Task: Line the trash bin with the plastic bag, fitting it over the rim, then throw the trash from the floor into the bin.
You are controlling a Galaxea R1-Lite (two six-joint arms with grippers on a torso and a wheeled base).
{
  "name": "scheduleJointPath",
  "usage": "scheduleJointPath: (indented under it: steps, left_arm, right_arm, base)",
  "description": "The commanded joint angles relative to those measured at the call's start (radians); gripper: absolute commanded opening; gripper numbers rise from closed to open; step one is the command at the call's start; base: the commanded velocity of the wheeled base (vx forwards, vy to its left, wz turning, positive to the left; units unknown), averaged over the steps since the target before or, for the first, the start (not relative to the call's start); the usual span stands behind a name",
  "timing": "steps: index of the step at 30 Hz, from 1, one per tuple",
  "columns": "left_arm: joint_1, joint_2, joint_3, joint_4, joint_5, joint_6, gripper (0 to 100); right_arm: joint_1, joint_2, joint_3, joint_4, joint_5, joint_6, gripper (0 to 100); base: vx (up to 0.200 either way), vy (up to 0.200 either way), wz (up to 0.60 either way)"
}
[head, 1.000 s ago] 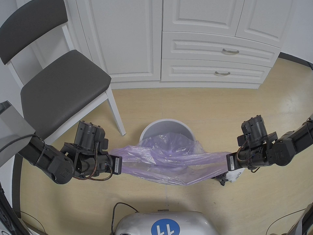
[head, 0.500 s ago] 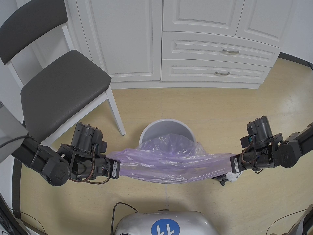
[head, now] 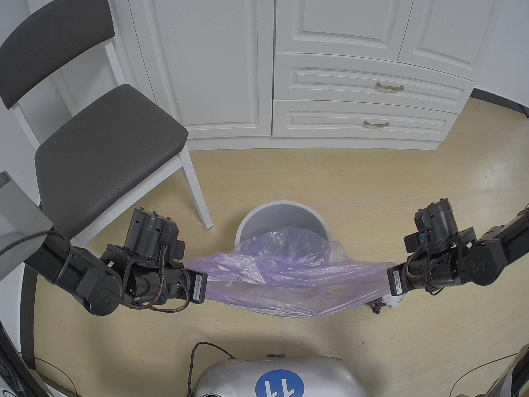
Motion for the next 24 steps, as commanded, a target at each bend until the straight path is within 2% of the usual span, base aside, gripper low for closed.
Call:
scheduleJointPath:
  steps: [1, 8, 12, 14, 17, 19, 24]
  left_arm:
    - [-0.002, 0.066, -0.015, -0.009, 0.001, -0.004, 0]
    - [0.009, 0.121, -0.065, -0.017, 0.007, -0.029, 0]
    - [0.009, 0.176, -0.11, -0.093, 0.016, -0.135, 0]
    - [0.009, 0.19, -0.114, -0.11, 0.018, -0.145, 0]
    - [0.012, 0.23, -0.134, -0.168, 0.039, -0.176, 0]
    - [0.018, 0.264, -0.167, -0.208, 0.092, -0.21, 0]
    - [0.041, 0.285, -0.222, -0.224, 0.119, -0.257, 0]
  right_arm:
    - [0.005, 0.057, -0.012, -0.004, -0.006, 0.007, 0]
    - [0.01, 0.112, -0.029, -0.067, -0.008, 0.022, 0]
    - [0.011, 0.184, -0.04, -0.169, -0.028, 0.074, 0]
    - [0.011, 0.196, -0.045, -0.185, -0.032, 0.084, 0]
    - [0.011, 0.253, -0.066, -0.253, -0.042, 0.119, 0]
    - [0.013, 0.301, -0.084, -0.336, -0.042, 0.159, 0]
    - [0.023, 0.356, -0.13, -0.425, -0.06, 0.229, 0]
  base:
    - [0.0, 0.0, 0.0]
    - [0.0, 0.0, 0.0]
    - [0.0, 0.0, 0.0]
    - [0.0, 0.0, 0.0]
    - [0.0, 0.0, 0.0]
    - [0.0, 0.0, 0.0]
    - [0.0, 0.0, 0.0]
